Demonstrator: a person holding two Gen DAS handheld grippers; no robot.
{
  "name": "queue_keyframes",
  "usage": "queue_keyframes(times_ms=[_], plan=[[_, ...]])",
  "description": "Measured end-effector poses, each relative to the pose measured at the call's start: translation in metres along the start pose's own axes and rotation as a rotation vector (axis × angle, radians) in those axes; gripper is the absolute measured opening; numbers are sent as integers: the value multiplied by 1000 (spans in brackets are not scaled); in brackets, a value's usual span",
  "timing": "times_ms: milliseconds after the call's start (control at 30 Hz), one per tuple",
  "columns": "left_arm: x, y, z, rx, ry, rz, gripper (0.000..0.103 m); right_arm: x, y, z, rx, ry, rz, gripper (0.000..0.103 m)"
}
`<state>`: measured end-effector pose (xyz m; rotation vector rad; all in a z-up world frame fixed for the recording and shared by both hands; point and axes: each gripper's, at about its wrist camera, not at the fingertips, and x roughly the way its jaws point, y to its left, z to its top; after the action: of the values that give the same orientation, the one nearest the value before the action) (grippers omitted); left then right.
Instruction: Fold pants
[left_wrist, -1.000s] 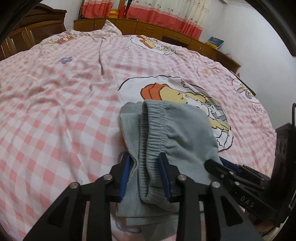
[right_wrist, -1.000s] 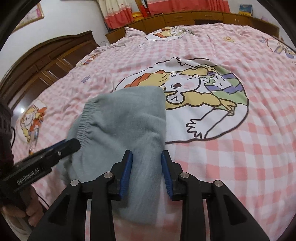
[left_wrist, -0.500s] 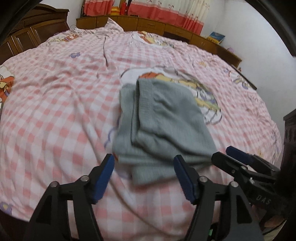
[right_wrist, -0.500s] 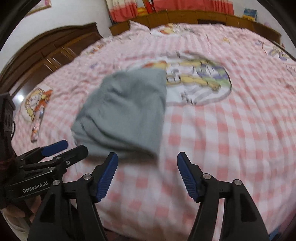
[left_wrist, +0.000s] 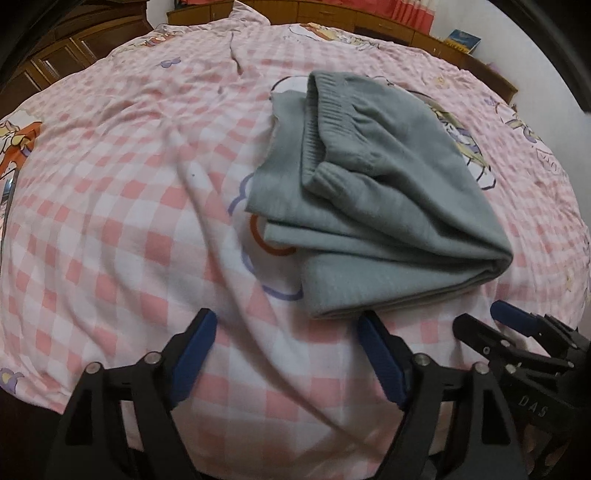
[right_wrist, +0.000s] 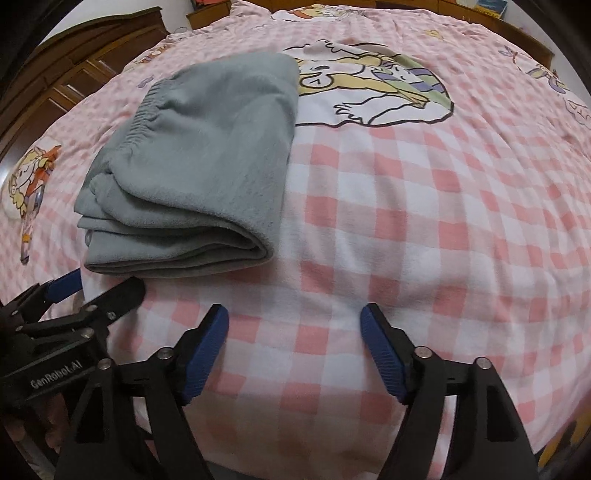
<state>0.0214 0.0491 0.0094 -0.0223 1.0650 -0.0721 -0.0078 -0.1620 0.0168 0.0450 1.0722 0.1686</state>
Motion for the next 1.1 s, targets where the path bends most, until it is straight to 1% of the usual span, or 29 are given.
queue_keyframes(times_ms=[133, 400, 700, 1100], plan=[[6, -8, -3, 26, -1, 18, 94, 2, 4, -1, -14, -11, -4, 81], [12, -6, -1, 17, 3, 25, 95, 5, 3, -1, -13, -20, 10, 84], [11, -8, -1, 14, -9, 37, 94, 5, 2, 0, -10, -22, 10, 85], [10, -8, -3, 18, -16, 34, 93, 5, 3, -1, -15, -23, 7, 85]])
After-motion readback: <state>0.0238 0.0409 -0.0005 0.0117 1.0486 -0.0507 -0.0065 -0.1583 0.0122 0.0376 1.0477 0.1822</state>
